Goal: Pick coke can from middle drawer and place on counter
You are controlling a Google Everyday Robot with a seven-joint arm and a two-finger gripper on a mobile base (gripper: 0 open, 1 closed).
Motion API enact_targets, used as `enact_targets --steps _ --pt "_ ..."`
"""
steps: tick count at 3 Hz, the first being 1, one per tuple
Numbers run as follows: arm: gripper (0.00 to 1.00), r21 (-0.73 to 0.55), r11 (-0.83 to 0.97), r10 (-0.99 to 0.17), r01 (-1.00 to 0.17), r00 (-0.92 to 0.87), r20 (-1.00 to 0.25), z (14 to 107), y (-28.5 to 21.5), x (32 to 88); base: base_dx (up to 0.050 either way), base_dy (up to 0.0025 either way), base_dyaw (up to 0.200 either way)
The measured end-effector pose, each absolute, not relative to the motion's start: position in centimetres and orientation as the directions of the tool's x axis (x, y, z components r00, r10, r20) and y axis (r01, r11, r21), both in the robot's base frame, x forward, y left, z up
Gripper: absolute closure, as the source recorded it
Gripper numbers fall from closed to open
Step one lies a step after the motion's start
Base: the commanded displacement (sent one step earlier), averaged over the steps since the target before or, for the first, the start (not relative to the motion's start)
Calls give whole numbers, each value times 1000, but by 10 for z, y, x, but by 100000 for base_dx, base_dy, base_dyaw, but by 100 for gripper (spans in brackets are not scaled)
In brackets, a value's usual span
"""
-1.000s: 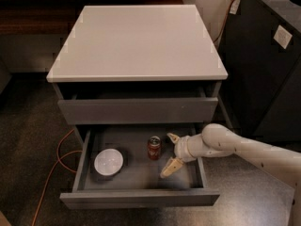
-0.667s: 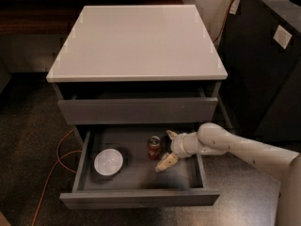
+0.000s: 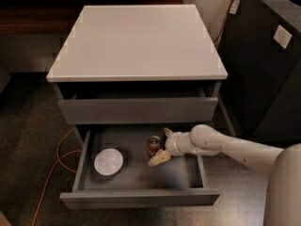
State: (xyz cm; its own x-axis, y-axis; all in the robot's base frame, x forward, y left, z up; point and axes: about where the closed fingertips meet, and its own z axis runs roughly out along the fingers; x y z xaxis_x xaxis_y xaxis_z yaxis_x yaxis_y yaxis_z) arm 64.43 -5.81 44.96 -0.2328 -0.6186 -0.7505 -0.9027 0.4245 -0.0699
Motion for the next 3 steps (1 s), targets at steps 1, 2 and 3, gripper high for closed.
enact_targets --steps 1,2,3 --pt "0 -62 445 -606 -893 -250 -756 444 -48 648 0 0 0" --pt "23 -55 456 -594 -888 -257 -762 440 -39 650 0 0 0" --pt "54 -72 455 -589 -888 -239 -772 449 -40 650 0 0 0"
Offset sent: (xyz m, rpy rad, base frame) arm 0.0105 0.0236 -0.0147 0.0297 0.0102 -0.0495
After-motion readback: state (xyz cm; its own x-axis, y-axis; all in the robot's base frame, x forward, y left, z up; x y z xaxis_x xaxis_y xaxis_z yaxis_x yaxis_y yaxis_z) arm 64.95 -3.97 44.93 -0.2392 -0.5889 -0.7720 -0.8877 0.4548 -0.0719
